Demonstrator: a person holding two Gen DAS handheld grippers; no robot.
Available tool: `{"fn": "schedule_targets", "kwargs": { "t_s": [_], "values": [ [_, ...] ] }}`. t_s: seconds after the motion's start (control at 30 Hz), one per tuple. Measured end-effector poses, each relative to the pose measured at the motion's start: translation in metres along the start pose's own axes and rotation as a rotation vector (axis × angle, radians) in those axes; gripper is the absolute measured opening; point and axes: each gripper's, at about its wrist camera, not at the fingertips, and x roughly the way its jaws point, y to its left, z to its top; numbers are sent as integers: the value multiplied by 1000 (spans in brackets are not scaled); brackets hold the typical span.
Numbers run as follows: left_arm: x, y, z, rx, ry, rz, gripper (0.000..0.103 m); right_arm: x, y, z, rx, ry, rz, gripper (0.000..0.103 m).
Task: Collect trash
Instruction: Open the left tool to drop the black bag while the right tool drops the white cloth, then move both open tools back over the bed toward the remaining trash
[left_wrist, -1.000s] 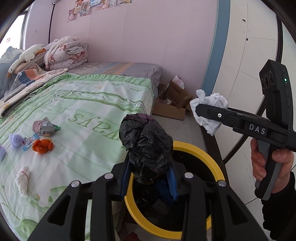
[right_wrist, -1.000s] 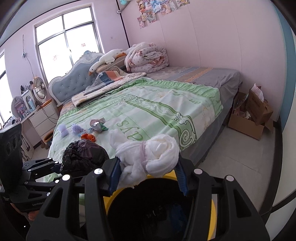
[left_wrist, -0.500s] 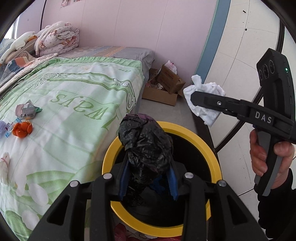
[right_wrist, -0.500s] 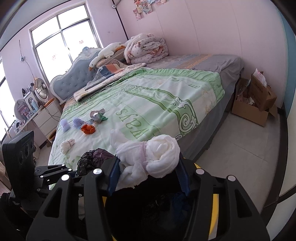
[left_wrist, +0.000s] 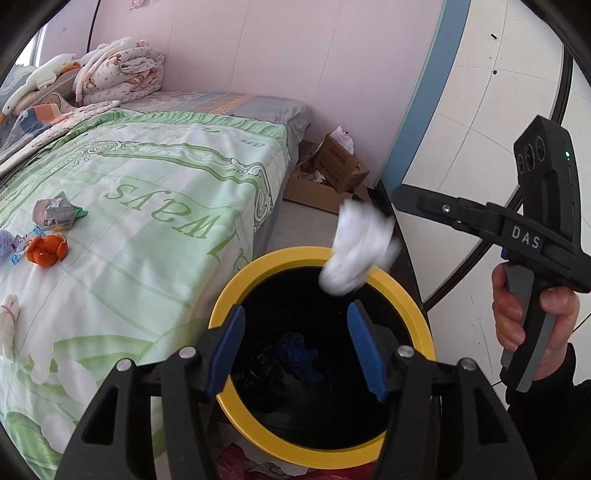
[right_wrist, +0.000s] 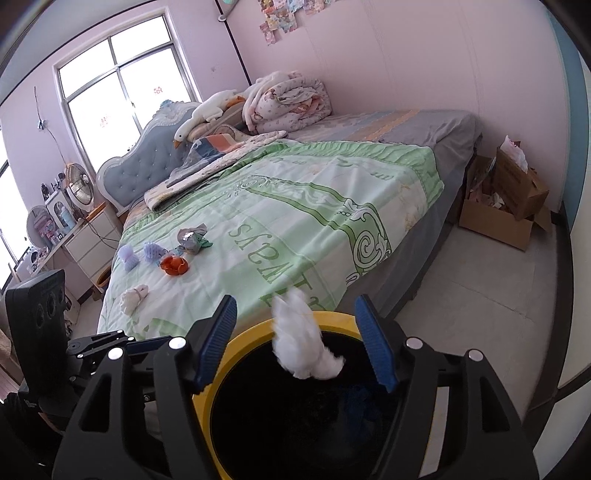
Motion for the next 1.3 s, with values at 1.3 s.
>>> {"fn": "schedule_targets", "kwargs": {
  "t_s": [1.3],
  "values": [
    [-97, 90, 27, -113, -232, 239, 77, 30, 79, 55, -137, -51, 86, 65]
  ]
}}
